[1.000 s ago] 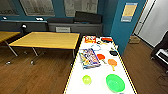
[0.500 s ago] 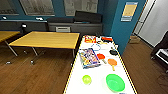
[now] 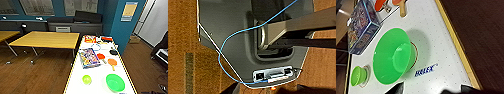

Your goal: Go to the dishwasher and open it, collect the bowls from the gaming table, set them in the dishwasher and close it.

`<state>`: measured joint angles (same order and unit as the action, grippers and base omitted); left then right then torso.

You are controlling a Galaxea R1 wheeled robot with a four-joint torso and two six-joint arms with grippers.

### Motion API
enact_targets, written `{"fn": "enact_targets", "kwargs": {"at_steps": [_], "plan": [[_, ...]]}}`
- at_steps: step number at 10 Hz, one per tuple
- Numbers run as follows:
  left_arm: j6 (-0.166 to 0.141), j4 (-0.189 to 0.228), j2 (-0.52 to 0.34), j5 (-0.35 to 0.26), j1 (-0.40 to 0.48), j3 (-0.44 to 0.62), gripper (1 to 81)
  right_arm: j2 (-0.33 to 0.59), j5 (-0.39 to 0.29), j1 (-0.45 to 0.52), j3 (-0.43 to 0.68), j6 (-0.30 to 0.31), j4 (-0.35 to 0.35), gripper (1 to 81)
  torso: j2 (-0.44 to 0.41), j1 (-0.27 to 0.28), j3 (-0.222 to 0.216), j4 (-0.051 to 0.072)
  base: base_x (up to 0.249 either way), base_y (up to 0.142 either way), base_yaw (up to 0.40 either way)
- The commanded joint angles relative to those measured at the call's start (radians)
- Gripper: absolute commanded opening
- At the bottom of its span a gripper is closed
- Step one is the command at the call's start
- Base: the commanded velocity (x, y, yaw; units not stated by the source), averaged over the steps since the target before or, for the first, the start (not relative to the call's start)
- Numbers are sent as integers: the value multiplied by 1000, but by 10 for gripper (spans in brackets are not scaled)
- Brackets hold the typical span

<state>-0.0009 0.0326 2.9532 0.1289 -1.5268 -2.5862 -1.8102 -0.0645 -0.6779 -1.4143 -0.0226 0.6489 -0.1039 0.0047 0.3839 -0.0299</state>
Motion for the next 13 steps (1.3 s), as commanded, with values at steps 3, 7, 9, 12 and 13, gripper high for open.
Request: {"fn": "enact_targets", "kwargs": {"at_steps": [3,7,9,12,13], "plan": [[-1,-26,-9,-66,9,0,811,-66,-124,214,-172,24,113,811,0,0,0,0,0,0,0],[-1,-28,-5,-68,12,0,811,-192,-152,243,-325,105,118,811,0,1,0,0,0,0,0],[-1,-29,-8,-66,12,0,811,-223,-161,244,-412,194,118,811,0,1,1,0,0,0,0],[-1,-26,-3,-68,15,0,811,-299,-195,252,-498,196,126,811,0,1,1,0,0,0,0],[-1,-26,-5,-68,15,0,811,-330,-207,252,-531,197,126,811,0,1,1,0,0,0,0]]}}
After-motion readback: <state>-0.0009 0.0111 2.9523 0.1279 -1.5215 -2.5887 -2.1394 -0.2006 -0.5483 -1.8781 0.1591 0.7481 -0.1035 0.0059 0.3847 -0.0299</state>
